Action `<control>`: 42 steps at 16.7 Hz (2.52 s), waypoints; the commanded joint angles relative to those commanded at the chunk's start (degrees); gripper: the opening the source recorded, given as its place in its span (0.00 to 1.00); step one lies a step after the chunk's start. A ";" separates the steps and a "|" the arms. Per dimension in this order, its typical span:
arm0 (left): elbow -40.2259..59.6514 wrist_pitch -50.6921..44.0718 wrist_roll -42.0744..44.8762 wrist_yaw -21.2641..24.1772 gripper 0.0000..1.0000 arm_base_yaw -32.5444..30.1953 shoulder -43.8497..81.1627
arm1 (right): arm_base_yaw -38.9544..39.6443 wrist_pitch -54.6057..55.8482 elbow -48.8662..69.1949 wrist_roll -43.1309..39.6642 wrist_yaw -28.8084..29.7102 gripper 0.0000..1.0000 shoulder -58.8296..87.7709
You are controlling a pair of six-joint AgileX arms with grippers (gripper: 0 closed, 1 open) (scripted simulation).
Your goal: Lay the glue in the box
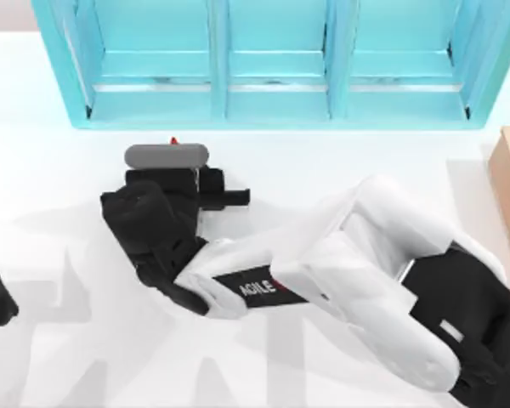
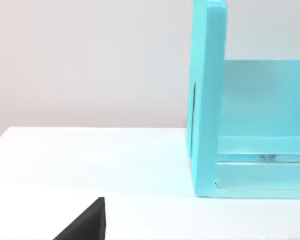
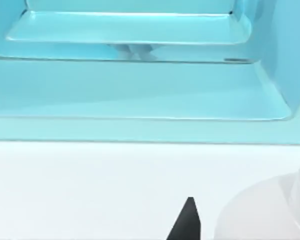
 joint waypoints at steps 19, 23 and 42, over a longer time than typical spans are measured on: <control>0.00 0.00 0.00 0.00 1.00 0.00 0.00 | 0.14 -7.29 -0.23 0.09 -0.15 0.00 -7.41; 0.00 0.00 0.00 0.00 1.00 0.00 0.00 | 0.18 -13.00 -0.12 0.22 -0.15 0.00 -12.84; 0.00 0.00 0.00 0.00 1.00 0.00 0.00 | -13.13 -31.55 -7.23 -26.85 -51.89 0.00 -24.03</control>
